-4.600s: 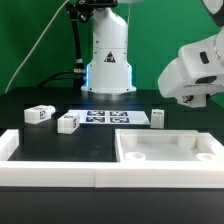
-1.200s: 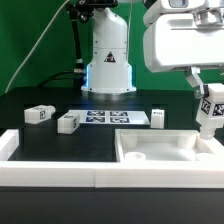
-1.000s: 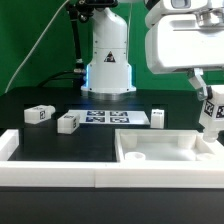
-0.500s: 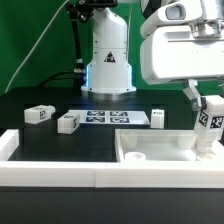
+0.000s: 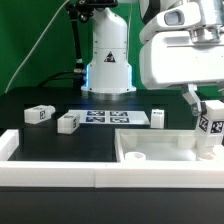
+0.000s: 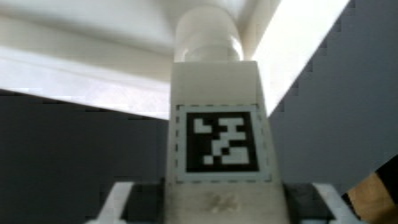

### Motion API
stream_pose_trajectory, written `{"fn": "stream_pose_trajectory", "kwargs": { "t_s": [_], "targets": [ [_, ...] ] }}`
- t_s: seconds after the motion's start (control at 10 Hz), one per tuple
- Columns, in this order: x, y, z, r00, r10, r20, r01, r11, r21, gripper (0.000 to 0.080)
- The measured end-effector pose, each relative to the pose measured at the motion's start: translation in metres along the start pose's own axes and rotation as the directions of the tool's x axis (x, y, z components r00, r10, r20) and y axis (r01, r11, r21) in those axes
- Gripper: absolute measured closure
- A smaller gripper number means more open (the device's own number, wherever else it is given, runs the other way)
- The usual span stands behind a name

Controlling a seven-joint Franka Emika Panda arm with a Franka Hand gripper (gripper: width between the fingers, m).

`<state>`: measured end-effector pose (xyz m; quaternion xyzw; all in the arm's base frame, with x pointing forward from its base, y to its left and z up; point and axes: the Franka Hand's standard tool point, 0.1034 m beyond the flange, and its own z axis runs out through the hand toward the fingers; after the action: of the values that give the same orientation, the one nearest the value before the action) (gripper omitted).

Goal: Assemble one leg

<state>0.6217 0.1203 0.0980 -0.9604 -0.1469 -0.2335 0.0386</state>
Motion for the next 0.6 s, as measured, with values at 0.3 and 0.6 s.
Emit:
{"fn": "stream_pose_trajectory", "kwargs": {
  "t_s": [0.3,0.6],
  "targets": [
    [-0.0060,-0.0010,0.0073,1.000,0.004,-0.029,-0.004,1.000,-0.003,0.0508],
    [-0.0105,-0.0016,0.0053,0.997,0.010,-0.082,-0.011,1.000,-0.014,0.0508]
  ]
}}
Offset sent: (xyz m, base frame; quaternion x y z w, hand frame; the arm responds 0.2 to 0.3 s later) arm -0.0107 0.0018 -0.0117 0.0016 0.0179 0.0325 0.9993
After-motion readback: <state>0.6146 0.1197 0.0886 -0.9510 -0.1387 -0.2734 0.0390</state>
